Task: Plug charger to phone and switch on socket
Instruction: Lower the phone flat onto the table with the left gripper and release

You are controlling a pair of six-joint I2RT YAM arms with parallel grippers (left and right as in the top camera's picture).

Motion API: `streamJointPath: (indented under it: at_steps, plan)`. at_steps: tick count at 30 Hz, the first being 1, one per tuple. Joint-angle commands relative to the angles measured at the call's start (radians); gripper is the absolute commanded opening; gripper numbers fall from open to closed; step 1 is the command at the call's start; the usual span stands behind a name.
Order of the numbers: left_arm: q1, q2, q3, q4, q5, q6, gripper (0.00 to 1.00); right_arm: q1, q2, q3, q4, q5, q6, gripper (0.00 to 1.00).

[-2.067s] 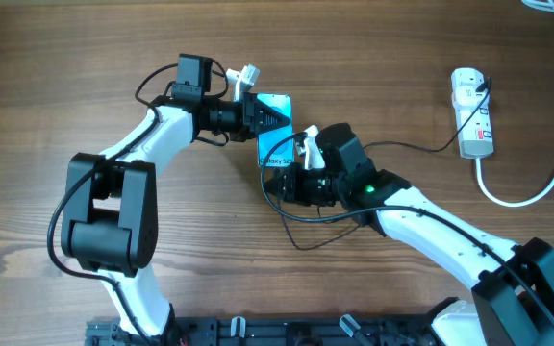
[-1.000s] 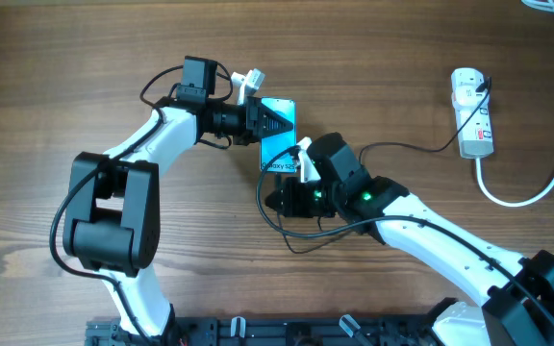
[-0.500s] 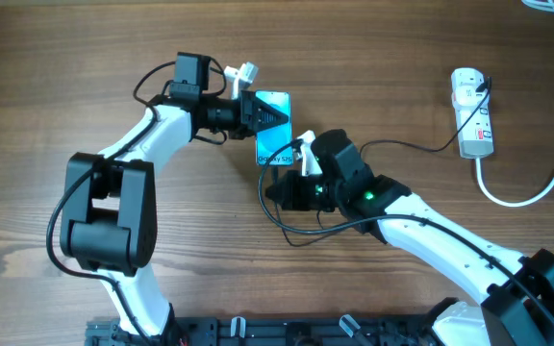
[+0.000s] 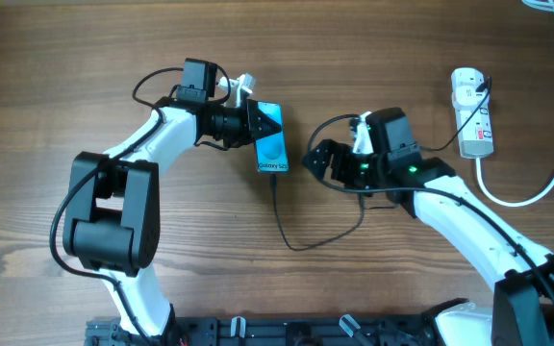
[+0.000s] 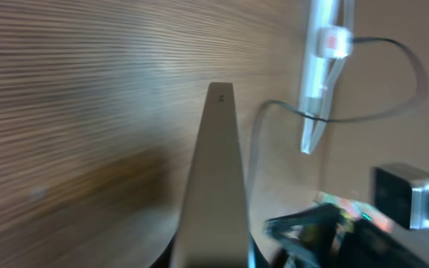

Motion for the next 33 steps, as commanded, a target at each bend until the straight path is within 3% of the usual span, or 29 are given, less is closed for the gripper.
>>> streamJointPath:
  at_steps: [1, 10, 16, 21, 26, 33]
  plan:
    - [-0.002, -0.005, -0.006, -0.033, -0.195, -0.014, 0.04, -0.005, -0.014, 0.014, -0.004, 0.104, -0.021, 1.00]
    - [-0.009, -0.003, -0.006, -0.061, -0.383, -0.017, 0.09, -0.005, -0.014, 0.014, -0.003, 0.106, -0.020, 1.00]
    - [-0.097, -0.002, -0.006, -0.139, -0.595, -0.017, 0.16, -0.005, -0.014, 0.014, -0.003, 0.106, -0.021, 1.00]
    - [-0.105, -0.002, -0.006, -0.115, -0.618, -0.016, 0.18, -0.005, -0.014, 0.014, -0.003, 0.106, -0.021, 1.00]
    - [-0.105, -0.002, -0.006, -0.114, -0.618, -0.016, 0.37, -0.005, -0.014, 0.014, -0.003, 0.106, -0.021, 1.00]
    - [-0.105, -0.002, -0.006, -0.108, -0.618, -0.016, 0.41, -0.005, -0.014, 0.014, -0.003, 0.106, -0.021, 1.00]
